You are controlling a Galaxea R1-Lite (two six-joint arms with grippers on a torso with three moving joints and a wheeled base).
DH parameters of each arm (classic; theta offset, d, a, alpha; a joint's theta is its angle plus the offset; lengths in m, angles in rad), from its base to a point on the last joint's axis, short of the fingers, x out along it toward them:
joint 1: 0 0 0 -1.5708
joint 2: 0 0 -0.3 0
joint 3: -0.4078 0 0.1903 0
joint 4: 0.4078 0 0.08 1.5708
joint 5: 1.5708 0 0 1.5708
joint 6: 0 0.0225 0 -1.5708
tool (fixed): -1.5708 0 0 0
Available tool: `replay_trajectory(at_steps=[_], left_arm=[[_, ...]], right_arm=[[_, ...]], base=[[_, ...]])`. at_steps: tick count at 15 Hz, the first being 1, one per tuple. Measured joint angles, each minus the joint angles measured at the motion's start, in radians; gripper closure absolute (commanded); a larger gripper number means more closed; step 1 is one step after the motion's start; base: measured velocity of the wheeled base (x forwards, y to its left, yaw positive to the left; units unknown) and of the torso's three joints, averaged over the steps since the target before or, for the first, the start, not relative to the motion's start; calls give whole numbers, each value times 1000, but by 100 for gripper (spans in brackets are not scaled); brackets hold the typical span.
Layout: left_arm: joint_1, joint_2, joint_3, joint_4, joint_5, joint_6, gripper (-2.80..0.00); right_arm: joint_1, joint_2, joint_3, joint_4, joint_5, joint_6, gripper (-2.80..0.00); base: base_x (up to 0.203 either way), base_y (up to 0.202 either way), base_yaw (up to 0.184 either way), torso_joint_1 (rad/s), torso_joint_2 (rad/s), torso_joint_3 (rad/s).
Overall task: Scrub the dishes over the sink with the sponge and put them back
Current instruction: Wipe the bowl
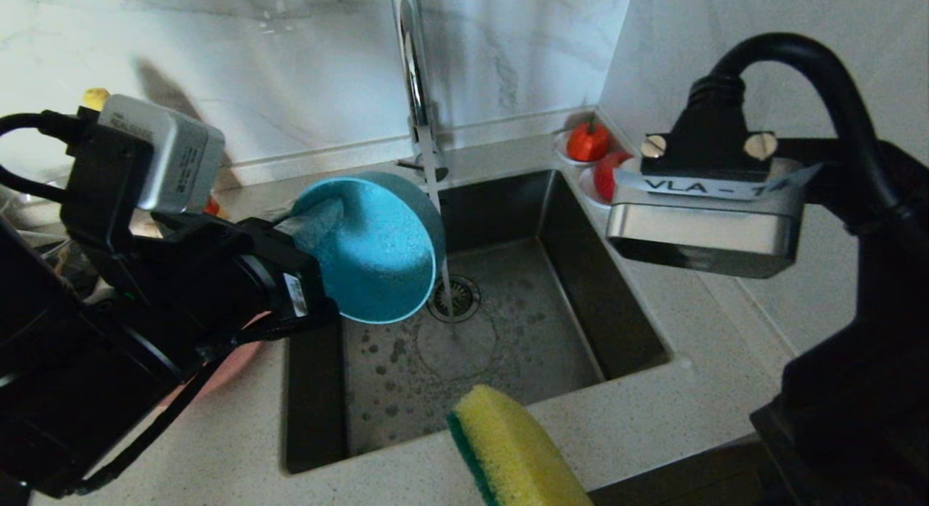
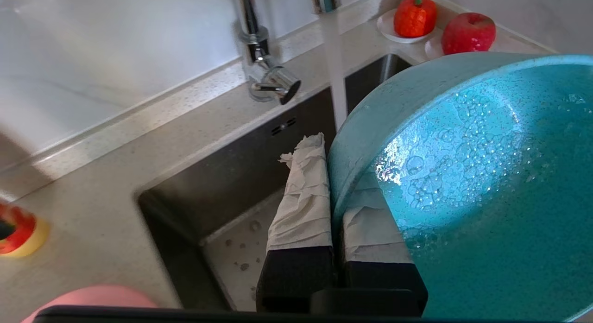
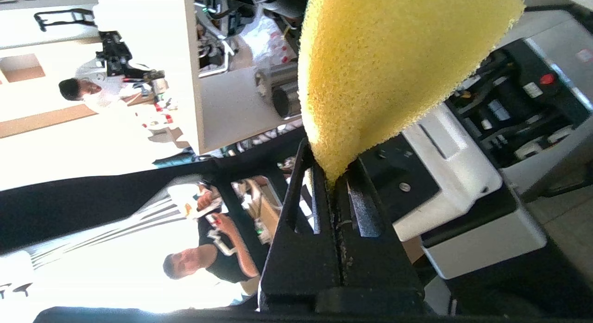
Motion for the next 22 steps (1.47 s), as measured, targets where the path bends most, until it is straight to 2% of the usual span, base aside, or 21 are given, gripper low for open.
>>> replay_trajectory(at_steps=[4, 7, 10, 13, 17, 22], left_arm=[[-5, 55, -53, 6, 25, 2, 0], [-23, 119, -116, 27, 124, 1, 0], [-67, 172, -165, 41, 258, 1, 0], [-77, 196, -180, 39, 334, 0, 0], [-79, 211, -200, 30, 377, 1, 0], [-91, 213, -211, 1, 380, 0, 0]], right_arm=[[0, 43, -54, 22, 14, 10, 0], [0, 61, -58, 12, 19, 18, 0], [0, 87, -58, -16, 38, 26, 0], [-1, 113, -60, -35, 45, 26, 0], [-1, 148, -60, -51, 56, 42, 0], [-10, 176, -60, -88, 74, 56, 0]], base=[[0, 0, 0, 0, 0, 0], [0, 0, 0, 0, 0, 0], [0, 0, 0, 0, 0, 0], [0, 0, 0, 0, 0, 0], [0, 0, 0, 0, 0, 0], [0, 0, 0, 0, 0, 0]])
